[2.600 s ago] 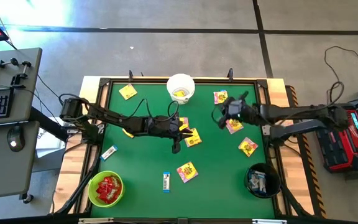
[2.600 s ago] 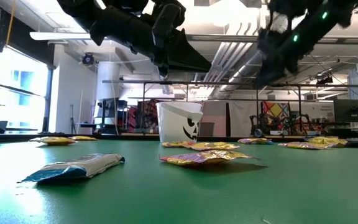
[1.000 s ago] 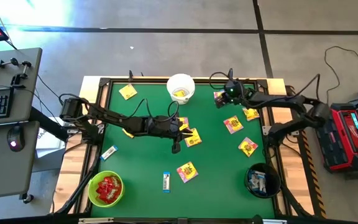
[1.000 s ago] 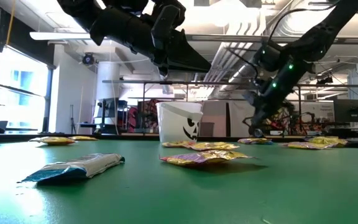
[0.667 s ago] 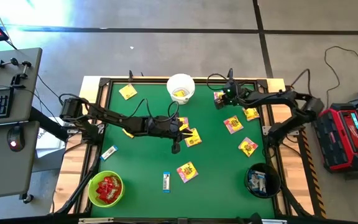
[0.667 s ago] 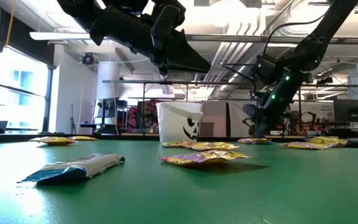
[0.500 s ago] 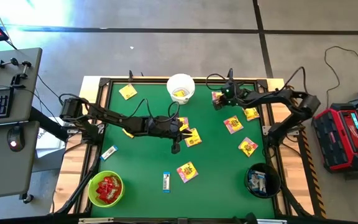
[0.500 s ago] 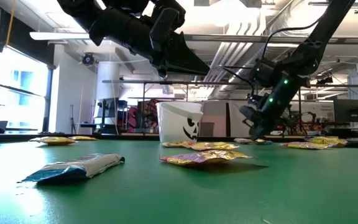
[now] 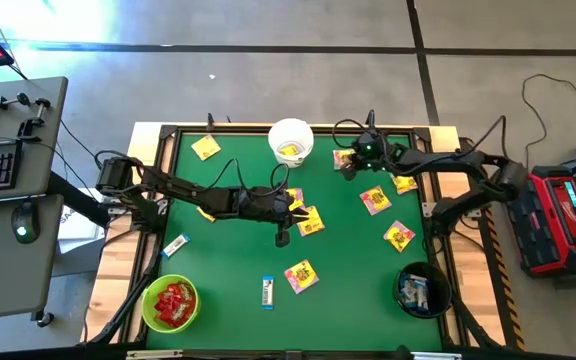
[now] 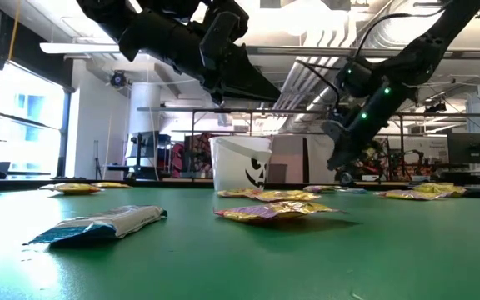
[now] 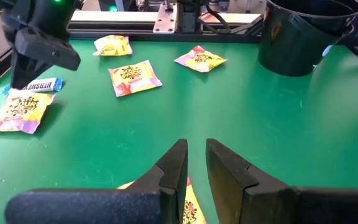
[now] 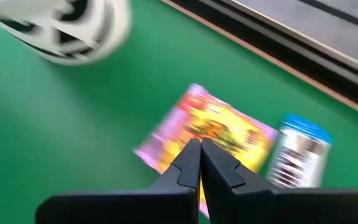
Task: Sort candy by brand, put in halloween buckets
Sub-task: Put the white candy into the black bucket
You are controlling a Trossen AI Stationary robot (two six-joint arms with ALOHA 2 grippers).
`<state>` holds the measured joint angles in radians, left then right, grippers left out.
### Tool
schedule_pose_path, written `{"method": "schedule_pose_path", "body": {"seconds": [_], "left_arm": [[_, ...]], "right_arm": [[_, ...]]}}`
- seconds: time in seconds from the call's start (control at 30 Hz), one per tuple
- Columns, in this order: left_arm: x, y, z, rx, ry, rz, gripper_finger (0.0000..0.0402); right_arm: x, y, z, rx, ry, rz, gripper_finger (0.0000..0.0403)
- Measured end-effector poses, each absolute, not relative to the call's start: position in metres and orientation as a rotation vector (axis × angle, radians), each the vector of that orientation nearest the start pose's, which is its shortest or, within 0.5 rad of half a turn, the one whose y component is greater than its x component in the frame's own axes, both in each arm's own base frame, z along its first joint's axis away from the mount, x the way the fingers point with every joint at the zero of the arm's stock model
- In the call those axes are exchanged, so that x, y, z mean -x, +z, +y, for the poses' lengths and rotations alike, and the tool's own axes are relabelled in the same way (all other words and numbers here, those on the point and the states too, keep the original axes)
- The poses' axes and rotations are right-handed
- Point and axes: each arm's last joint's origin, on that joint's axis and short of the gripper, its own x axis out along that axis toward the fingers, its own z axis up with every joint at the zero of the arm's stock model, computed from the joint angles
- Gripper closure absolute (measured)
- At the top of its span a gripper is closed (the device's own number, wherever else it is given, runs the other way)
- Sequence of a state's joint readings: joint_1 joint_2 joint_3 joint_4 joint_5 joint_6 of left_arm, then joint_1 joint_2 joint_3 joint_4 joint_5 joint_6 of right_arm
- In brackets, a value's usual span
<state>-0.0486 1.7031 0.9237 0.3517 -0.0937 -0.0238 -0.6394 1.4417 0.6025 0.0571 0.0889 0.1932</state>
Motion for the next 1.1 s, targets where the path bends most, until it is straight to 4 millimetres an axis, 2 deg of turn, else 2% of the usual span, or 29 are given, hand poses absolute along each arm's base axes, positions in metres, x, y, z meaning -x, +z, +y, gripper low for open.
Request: {"method": "schedule_pose_path", "body": {"seconds": [0.13, 0.3, 0.53, 0.9, 1.1], "left_arm": [[-0.359, 0.196, -0.015, -0.007, 0.049, 0.426, 0.0353], [-0.359, 0.195, -0.015, -0.007, 0.049, 0.43, 0.0353], [-0.359, 0.195, -0.015, -0.008, 0.049, 0.434, 0.0353], [-0.358, 0.195, -0.015, -0.009, 0.049, 0.436, 0.0353], [-0.358, 0.195, -0.015, -0.009, 0.049, 0.436, 0.0353]], "right_arm": [[-0.199, 0.152, -0.157, -0.354, -0.83, 0.818, 0.0385], [-0.194, 0.144, -0.155, -0.349, -0.829, 0.914, 0.0327], [-0.19, 0.143, -0.159, -0.334, -0.972, 0.894, 0.0255], [-0.181, 0.145, -0.173, -0.374, -1.062, 0.837, 0.0209], [-0.18, 0.146, -0.176, -0.41, -1.053, 0.811, 0.02]]}}
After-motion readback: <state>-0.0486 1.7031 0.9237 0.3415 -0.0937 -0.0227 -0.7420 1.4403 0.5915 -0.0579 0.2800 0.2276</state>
